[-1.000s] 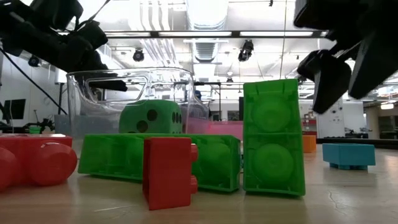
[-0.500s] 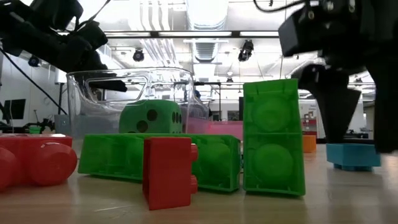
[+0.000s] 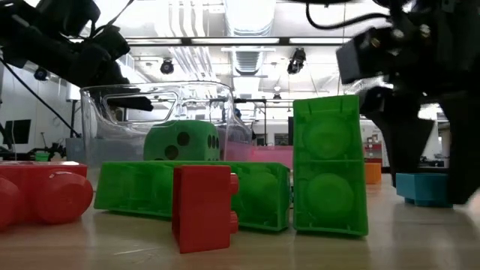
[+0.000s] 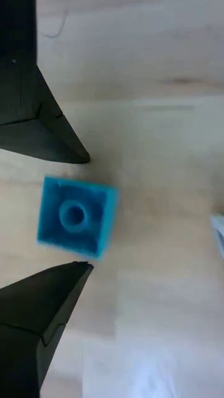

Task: Pick & Place Toys
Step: Put the left blue game piece into the pink bin

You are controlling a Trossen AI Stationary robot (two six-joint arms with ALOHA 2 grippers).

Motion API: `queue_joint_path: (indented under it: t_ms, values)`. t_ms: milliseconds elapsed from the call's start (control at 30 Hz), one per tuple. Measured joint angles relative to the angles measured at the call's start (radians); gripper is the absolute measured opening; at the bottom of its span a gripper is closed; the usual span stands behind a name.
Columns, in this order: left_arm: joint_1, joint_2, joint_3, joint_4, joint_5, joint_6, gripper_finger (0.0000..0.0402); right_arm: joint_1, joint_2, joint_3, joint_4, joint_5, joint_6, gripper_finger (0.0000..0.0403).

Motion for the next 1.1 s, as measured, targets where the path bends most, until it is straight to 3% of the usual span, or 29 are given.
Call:
queue_joint_path:
  t_ms: [200,467,767,1100]
  values:
    - [0.000,0.000,0.000,0.000,0.000,-0.008,0.0258,0.001,-0.006,0.015,0.001,0.004,0.001,0.0245]
    - [0.000,0.000,0.000,0.000,0.000,-0.008,0.0258,0.003,-0.007,0.016,0.000,-0.033,0.000,0.0108]
    - [0.000,0.000,0.000,0.000,0.000,-0.008,0.0258,0.012,-0.017,0.015,0.000,-0.032,-0.026,0.0108]
    - [0.001,0.000,0.000,0.001,0.000,-0.008,0.0258,0.038,-0.124,0.013,0.025,0.036,-0.055,0.0108]
